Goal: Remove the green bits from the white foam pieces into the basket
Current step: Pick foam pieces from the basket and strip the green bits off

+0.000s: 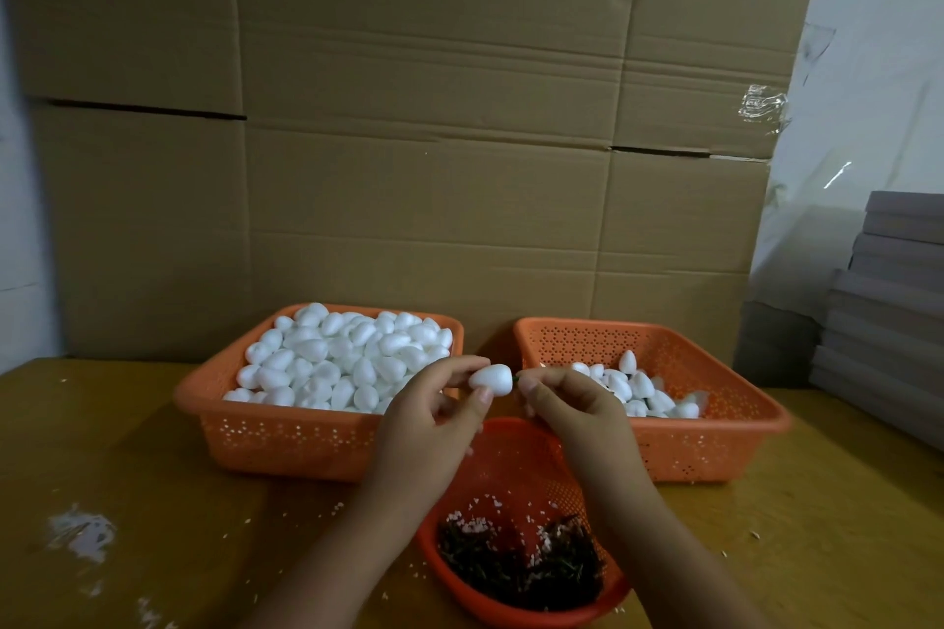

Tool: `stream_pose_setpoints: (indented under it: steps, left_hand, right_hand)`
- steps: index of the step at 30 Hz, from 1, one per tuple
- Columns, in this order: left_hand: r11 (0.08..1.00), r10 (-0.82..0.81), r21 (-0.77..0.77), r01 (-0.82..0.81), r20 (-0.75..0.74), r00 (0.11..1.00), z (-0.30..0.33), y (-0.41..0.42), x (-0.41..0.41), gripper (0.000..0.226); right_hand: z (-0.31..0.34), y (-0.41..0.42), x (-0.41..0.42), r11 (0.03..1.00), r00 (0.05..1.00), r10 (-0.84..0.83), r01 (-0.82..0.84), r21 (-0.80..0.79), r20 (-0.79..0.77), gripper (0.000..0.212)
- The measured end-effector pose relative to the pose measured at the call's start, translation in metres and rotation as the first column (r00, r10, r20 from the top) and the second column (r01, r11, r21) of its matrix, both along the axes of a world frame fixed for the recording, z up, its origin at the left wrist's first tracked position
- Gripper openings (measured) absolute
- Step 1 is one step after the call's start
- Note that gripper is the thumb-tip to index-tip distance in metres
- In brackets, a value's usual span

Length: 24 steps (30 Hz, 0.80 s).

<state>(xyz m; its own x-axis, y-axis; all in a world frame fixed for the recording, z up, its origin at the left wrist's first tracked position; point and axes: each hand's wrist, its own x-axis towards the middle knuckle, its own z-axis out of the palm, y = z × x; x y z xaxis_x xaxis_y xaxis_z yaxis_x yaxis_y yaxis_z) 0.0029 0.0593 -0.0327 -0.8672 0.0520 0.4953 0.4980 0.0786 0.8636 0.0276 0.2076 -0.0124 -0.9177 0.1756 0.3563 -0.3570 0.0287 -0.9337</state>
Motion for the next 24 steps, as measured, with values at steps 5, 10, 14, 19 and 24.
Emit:
stream_pose_setpoints:
  steps: [5,10,14,19,24]
  left_hand:
    - [0.999,-0.023,-0.033,0.023,0.019,1.0,0.0022,-0.0006,0.0017,0.037]
    - [0.999,-0.037,-0.019,0.037,0.015,0.999,0.0026,-0.0004,0.0039,0.034]
    - [0.999,-0.04,-0.036,0.04,-0.001,0.999,0.0029,-0.0016,0.0037,0.026]
    - [0.998,-0.037,-0.043,0.037,-0.019,0.999,0.0029,-0.0018,0.0019,0.02]
    - [0.999,-0.035,-0.041,0.034,-0.021,0.999,0.0011,-0.0011,-0.0002,0.018]
  right_hand:
    - [-0.0014,-0.0016,0.0,1.0,0.999,-0.026,0.026,-0.012,0.025,0.027]
    - [-0.0028,-0.0015,0.0003,1.0,1.0,-0.002,0.002,-0.023,0.007,0.035]
    - [-0.0044,-0.0013,-0.0007,1.0,1.0,0.021,-0.021,-0.02,-0.002,0.037]
    - [-0.0046,-0.0029,0.0004,1.0,1.0,0.0,0.0,0.019,-0.005,0.034]
    - [-0.0026,-0.0045,-0.0008,0.999,1.0,-0.006,0.007,0.043,-0.023,0.016]
